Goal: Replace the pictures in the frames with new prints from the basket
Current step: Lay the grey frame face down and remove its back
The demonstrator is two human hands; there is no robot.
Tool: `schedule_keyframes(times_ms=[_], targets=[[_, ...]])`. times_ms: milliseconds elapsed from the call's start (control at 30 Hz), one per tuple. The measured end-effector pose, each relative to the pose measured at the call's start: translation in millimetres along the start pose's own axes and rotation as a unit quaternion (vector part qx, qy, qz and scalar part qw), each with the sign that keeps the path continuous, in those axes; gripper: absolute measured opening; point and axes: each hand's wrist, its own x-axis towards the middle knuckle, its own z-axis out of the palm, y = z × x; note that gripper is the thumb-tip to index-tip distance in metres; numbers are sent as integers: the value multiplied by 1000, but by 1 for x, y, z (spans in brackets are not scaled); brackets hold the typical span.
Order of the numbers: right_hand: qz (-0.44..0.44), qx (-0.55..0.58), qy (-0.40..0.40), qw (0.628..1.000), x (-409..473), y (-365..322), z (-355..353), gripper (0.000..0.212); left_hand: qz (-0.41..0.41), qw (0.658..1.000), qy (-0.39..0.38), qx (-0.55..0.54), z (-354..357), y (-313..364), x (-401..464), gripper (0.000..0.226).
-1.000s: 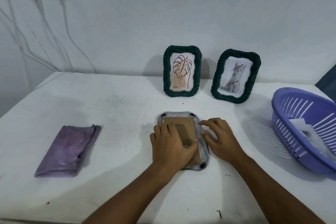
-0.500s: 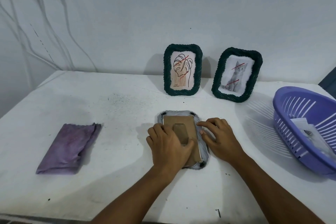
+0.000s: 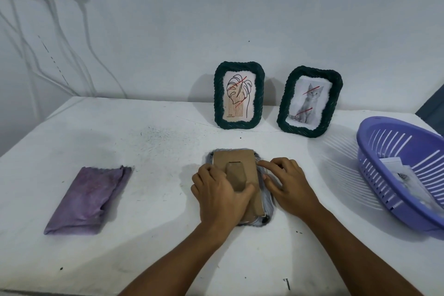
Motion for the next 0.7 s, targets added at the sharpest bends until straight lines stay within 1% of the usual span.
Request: schedule_keyframes(times_ms=[67, 167, 267, 400, 567, 700], targets=[[-3, -7, 1, 1000, 0, -1, 0, 40, -10, 1000, -7, -27, -3, 1, 1, 70], [-5, -16, -5, 1000, 0, -2, -2, 39, -25, 995, -23, -90, -12, 4, 6, 57], [-14, -22, -6, 1000, -1, -3, -3, 38, -36, 991, -27, -124, -30, 4, 17, 52], [-22, -30, -1, 999, -1, -4, -2, 35, -52, 993, -18, -103, -53, -11, 36, 51], [-36, -40, 11, 998, -1, -4, -2, 36, -74, 996, -23, -52, -75, -56, 46, 54], [-38, -46, 11, 998, -1, -4, -1, 35, -76, 997, -10, -19, -84, -88, 45, 57]])
